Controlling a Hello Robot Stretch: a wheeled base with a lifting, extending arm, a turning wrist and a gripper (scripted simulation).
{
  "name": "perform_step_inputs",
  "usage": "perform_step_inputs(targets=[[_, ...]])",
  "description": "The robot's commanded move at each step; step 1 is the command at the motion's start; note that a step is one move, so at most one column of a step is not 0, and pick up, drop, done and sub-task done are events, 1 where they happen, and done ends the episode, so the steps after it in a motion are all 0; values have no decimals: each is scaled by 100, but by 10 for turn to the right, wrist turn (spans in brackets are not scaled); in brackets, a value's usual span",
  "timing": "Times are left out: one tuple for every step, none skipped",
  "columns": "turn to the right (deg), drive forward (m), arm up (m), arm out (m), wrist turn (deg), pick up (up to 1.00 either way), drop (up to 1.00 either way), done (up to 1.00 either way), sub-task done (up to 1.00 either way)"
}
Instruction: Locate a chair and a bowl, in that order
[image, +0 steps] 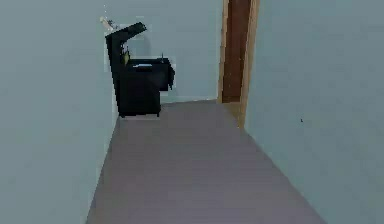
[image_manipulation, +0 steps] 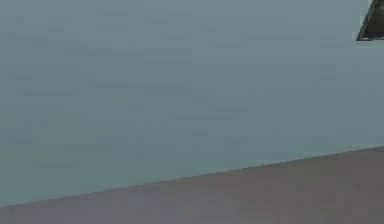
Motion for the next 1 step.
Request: perform_step_inputs(targets=[[0,100,0,0,0,0,0,0,0]])
